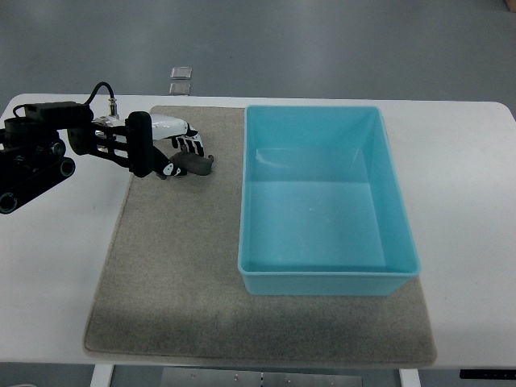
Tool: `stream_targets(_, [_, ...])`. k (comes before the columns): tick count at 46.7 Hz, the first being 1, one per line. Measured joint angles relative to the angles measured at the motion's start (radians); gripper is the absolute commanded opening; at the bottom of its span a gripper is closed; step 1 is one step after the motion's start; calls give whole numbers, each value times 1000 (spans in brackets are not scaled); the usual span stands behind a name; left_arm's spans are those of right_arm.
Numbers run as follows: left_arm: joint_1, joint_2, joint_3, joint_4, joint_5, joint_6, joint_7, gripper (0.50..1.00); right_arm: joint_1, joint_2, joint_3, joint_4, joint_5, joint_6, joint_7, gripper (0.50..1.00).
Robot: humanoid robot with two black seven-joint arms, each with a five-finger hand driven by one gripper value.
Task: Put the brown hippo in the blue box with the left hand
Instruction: 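Close the left hand fingers around the brown hippo, then lift the hippo and carry it over the blue box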
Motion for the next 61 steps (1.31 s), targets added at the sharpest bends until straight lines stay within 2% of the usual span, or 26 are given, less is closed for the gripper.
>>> stream_targets(3, [0, 0, 0, 0, 0, 0, 0, 542, 0, 0, 0, 0, 0, 0, 0, 936])
stream_targets(6, [0, -1, 0, 0, 0, 0, 0, 500, 0, 0, 0, 0, 0, 0, 0, 936])
stream_targets(38, [-8, 28, -1, -8, -6, -1, 3, 500, 0, 0, 0, 0, 0, 0, 0, 936])
stream_targets(45, [-50, 61, -6, -11, -19, -8, 3, 500, 0, 0, 0, 1, 0, 0, 0, 936])
stream_targets(53, [-108, 114, -23, -61, -22, -13, 3, 500, 0, 0, 0, 1, 0, 0, 0, 936])
stream_targets(61, [-178, 118, -29, -80, -23, -30, 3, 500, 0, 0, 0, 0, 0, 0, 0, 936])
